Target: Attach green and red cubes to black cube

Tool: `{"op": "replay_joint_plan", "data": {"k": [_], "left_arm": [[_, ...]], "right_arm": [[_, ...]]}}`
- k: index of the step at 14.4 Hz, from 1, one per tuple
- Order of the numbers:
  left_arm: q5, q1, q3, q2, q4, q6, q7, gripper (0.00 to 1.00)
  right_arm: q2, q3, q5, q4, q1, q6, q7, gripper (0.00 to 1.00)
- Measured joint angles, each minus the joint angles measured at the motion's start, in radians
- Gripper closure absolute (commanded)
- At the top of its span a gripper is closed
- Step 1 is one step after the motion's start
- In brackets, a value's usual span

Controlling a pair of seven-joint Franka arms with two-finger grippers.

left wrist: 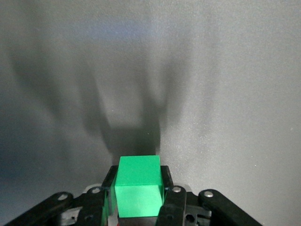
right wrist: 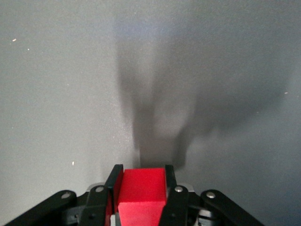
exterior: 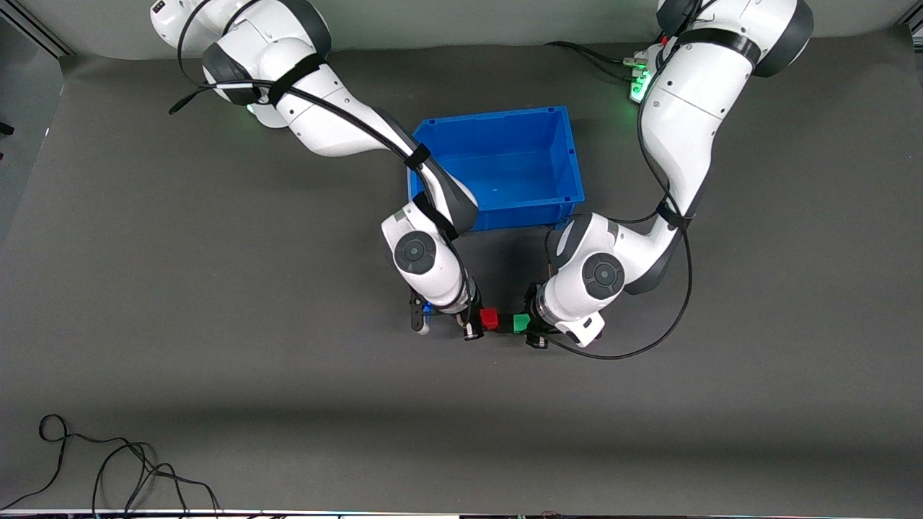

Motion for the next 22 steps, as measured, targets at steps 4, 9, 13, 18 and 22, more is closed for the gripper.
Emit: {"op": "replay_joint_plan", "data": {"k": [4, 9, 13, 18, 22], "left_arm": [[0.000, -0.002, -0.001, 0.000, 0.005, 0.000, 0.000, 0.99], [0.003, -0.006, -0.002, 0.000, 0.009, 0.000, 0.008, 0.00], [0.017, -0.024, 0.000, -0.001, 0.024, -0.001, 0.012, 0.00], [0.137, 0.058, 0.018, -0.061, 0.079, -0.176, 0.187, 0.00], [0.145, 0.164, 0.022, -0.176, 0.072, -0.405, 0.618, 0.00]], "right_arm": [[0.007, 0.002, 0.000, 0.002, 0.001, 0.005, -0.013, 0.00], [0.005, 0.001, 0.000, 0.029, -0.001, 0.007, -0.016, 0.00], [-0.058, -0.015, -0.005, 0.040, -0.021, -0.089, -0.093, 0.00], [-0.228, -0.121, -0.010, 0.042, -0.069, -0.443, -0.375, 0.00], [-0.387, -0.253, -0.010, -0.004, -0.076, -0.652, -0.685, 0.00]]}}
